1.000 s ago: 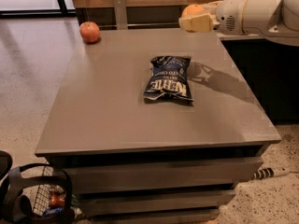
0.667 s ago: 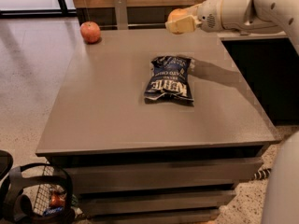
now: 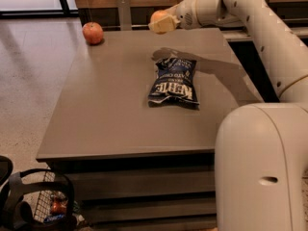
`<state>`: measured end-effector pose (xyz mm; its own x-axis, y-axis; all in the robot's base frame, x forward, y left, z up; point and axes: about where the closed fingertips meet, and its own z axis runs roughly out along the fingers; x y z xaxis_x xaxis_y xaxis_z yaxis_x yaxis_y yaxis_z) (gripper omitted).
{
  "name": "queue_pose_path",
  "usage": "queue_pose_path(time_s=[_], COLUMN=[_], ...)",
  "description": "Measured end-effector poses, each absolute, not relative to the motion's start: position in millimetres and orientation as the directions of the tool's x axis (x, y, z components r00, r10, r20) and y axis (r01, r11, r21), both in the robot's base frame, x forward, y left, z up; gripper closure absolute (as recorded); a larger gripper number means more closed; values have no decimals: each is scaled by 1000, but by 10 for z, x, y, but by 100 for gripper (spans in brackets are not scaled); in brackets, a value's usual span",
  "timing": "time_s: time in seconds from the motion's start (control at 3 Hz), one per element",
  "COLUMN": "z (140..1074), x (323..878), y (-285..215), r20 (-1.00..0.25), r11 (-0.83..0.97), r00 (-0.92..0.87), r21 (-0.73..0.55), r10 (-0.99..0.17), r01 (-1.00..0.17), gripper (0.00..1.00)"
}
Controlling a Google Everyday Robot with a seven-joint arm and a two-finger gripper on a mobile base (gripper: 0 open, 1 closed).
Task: Move orange near apple
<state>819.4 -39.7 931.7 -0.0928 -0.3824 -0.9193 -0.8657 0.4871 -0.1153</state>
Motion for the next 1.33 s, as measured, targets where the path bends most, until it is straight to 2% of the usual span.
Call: queue_pose_path(time_s=[0.67, 1.33], z=[9108, 8741], x=[8397, 8429], y=[233, 671], r20=[-928, -901], r11=[462, 469], r00=[-88, -128], r21=[-96, -91], r10=[-362, -415], r01=[-882, -878], gripper=[100, 100])
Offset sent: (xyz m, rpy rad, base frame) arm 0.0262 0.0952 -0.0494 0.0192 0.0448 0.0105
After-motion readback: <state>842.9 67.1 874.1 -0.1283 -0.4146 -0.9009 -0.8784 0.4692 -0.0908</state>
